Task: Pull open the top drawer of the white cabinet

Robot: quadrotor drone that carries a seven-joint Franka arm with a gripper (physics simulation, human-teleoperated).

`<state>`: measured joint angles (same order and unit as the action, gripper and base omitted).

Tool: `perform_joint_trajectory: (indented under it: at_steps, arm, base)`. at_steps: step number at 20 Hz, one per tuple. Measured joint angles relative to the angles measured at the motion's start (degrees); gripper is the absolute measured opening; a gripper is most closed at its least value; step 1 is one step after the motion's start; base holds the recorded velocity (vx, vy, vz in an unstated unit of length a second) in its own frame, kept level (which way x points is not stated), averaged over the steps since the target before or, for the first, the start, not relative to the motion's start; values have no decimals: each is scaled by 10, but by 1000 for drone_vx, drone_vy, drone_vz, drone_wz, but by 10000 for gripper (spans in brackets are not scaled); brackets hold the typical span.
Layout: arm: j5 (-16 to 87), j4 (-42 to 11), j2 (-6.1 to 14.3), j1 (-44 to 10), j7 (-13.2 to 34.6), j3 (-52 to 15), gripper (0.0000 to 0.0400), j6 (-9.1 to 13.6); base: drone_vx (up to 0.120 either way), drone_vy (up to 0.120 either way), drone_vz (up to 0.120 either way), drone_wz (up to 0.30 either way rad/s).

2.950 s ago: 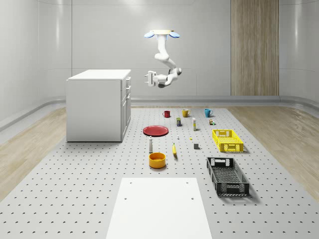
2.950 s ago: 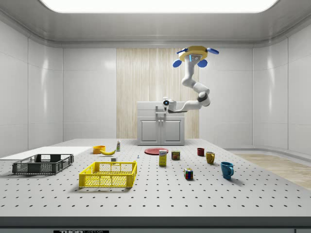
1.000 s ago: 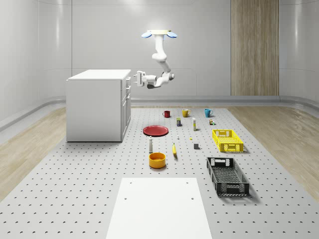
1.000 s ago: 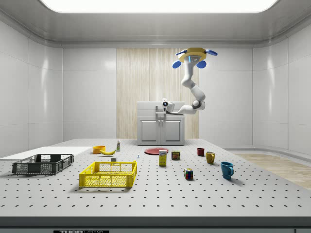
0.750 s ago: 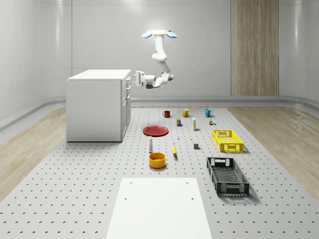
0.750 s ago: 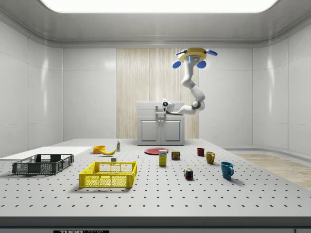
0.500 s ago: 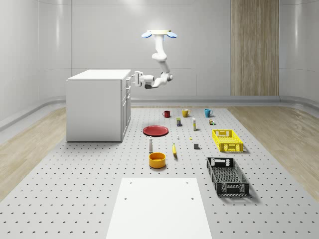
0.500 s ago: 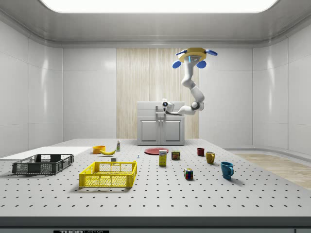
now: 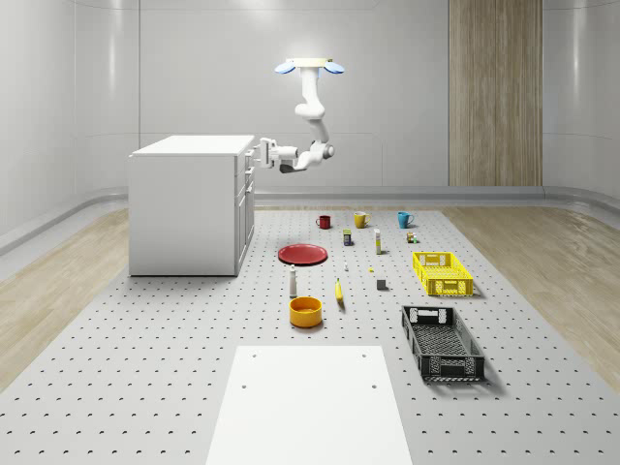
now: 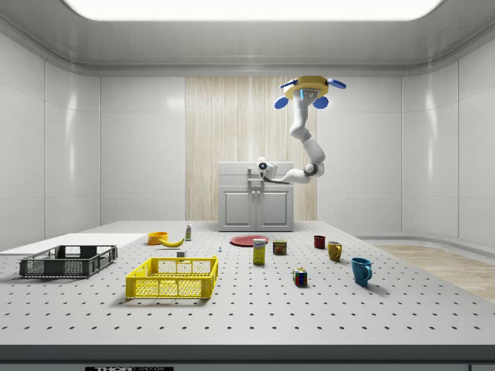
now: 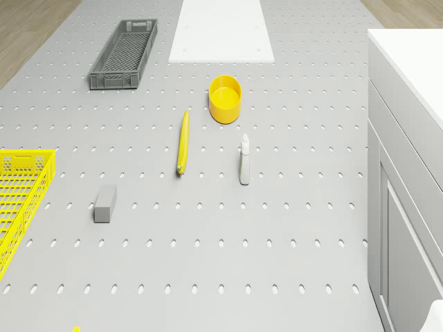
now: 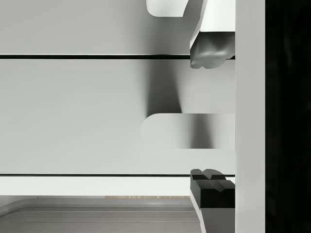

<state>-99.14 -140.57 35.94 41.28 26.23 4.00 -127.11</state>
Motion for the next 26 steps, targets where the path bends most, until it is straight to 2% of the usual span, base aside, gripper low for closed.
perform_joint_trajectory:
  at_steps: [15, 21, 26]
  arm:
    - [-12, 0, -3, -45, 3, -32, 305, 22]
    - [-13, 6, -11, -61, 3, -39, 305, 34]
    - [-11, 20, -28, -75, 1, -40, 305, 47]
  base:
    - [0, 0, 0, 0]
    - [0, 0, 0, 0]
    - [0, 0, 0, 0]
